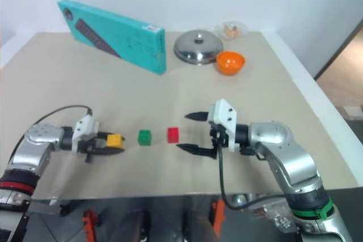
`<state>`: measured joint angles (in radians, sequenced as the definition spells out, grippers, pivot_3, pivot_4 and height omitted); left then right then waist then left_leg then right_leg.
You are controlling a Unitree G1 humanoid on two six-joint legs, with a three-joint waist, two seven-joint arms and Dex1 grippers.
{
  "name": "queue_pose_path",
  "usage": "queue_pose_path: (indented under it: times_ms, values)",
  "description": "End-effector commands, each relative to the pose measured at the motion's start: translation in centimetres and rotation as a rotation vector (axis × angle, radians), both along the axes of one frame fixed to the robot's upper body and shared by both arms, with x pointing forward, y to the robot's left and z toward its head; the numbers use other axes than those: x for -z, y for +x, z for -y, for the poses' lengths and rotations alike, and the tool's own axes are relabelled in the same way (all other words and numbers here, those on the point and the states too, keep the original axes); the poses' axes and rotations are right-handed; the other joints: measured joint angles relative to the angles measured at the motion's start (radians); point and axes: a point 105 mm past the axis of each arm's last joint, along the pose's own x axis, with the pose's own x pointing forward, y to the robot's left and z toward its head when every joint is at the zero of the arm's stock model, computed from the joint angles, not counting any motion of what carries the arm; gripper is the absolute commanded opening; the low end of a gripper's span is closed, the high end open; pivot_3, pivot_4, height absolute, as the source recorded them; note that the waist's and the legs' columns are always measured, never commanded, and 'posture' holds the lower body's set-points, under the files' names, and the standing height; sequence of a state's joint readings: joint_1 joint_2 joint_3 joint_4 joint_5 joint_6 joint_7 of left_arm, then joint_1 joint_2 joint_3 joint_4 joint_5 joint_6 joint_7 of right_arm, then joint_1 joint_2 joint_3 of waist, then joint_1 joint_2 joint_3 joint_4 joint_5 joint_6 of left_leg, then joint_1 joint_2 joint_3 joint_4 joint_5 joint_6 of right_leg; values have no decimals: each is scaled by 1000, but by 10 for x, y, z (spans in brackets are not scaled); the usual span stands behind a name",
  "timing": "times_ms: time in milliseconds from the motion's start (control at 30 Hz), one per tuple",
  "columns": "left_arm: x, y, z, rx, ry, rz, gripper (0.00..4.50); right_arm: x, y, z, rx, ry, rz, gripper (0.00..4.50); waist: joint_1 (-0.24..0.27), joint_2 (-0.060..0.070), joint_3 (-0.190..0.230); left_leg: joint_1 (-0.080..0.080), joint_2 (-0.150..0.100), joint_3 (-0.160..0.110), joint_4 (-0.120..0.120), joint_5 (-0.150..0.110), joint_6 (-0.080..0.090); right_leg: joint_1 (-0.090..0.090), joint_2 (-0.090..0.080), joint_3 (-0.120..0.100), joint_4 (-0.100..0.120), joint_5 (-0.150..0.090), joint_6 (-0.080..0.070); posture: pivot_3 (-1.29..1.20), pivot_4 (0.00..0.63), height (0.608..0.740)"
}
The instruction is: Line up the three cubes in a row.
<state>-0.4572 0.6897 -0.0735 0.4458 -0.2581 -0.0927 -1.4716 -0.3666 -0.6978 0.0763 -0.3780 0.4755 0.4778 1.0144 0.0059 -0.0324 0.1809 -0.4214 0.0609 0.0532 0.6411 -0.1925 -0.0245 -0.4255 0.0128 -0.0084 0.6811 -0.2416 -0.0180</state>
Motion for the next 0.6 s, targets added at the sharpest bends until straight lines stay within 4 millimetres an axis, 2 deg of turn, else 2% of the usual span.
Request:
queue_pose_path:
  times_ms: [33,167,200,367,500,600]
  values:
    - [-3,2,0,20,24,19,3000,-13,-3,0,-8,12,55,4500,0,0,0,0,0,0,0,0,0,0,0,0,0,0,0,0,150,740]
    - [-9,1,1,29,22,39,4322,-13,-2,0,-9,13,56,4500,0,0,0,0,0,0,1,0,0,0,0,0,0,0,0,0,150,740]
    - [-12,1,0,26,19,46,4459,-13,-2,-1,-10,15,56,4500,0,0,0,0,0,0,1,0,0,0,0,0,0,1,0,0,150,740]
    - [-40,-7,-3,1,-21,70,4459,-16,-2,0,-10,24,58,4500,-3,0,0,0,1,0,0,0,0,0,0,0,0,0,0,0,150,740]
    - [-82,-13,0,-82,-144,11,4459,-23,-2,1,-5,56,69,4500,-5,-1,0,-1,2,-1,-1,0,0,-1,0,0,0,0,0,0,150,740]
    - [-100,-3,8,-165,-192,101,4459,-33,3,0,15,108,72,4500,-5,0,0,0,2,-1,-1,0,0,0,0,0,0,0,0,0,150,740]
